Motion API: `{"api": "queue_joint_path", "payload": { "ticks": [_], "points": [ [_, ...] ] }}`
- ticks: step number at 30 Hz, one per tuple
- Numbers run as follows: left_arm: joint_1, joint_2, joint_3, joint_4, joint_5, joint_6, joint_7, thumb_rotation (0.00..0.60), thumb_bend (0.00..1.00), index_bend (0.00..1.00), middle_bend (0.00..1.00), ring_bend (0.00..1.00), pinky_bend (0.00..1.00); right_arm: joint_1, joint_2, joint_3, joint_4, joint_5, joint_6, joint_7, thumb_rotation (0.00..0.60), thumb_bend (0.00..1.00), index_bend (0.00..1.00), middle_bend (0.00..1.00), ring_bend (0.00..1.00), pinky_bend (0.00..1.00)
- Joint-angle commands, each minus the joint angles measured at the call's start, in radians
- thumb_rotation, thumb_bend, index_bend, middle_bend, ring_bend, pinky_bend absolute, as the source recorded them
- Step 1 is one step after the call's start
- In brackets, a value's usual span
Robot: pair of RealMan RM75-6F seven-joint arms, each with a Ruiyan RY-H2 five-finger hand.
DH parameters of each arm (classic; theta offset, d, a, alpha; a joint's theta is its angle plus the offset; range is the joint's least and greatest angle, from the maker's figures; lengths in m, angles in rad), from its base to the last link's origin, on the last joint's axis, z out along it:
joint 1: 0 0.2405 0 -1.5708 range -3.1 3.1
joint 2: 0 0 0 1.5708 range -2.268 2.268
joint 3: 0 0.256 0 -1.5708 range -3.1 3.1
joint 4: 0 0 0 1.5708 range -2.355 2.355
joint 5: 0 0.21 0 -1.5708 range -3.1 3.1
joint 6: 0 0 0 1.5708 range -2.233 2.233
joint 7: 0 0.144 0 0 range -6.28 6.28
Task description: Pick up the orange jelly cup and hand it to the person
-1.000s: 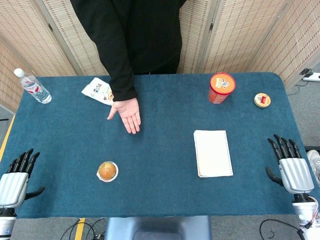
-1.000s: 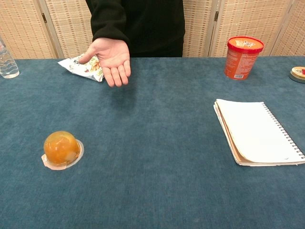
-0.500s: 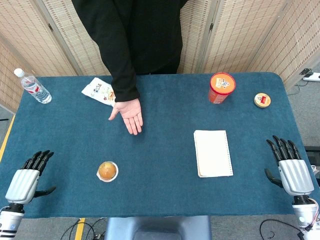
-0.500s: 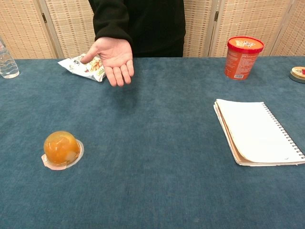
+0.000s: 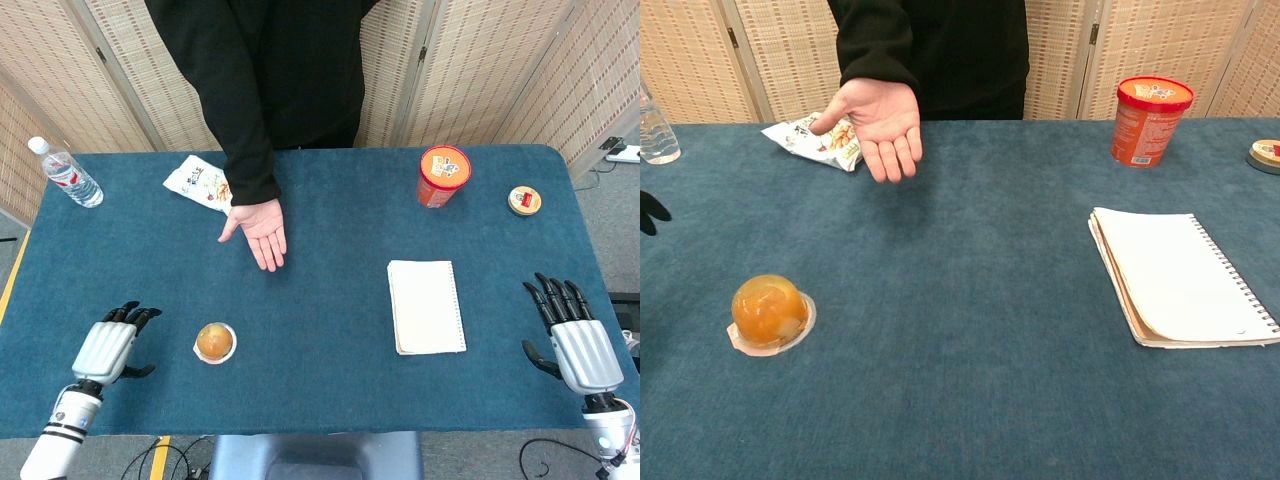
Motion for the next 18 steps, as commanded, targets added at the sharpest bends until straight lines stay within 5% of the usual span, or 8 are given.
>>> {"api": "queue_joint_path", "payload": {
  "ticks": [1, 18],
  "points": [
    [-0.054, -0.059, -0.027, 0.017, -0.058, -0.051, 0.045, 0.6, 0.11, 0.23, 0.29, 0.17, 0.26, -0.002, 0.005, -0.001, 0.0, -0.003, 0.005, 0.01, 0.6, 0.25, 0.02, 0.0, 0.0, 0.0],
    [-0.196, -0.206, -0.047, 0.068, -0.181, -0.132, 0.139, 0.6, 0.11, 0.27, 0.31, 0.22, 0.3, -0.012, 0.024, 0.003, 0.008, -0.008, 0.031, 0.052, 0.6, 0.25, 0.02, 0.0, 0.0, 0.0]
  ]
}}
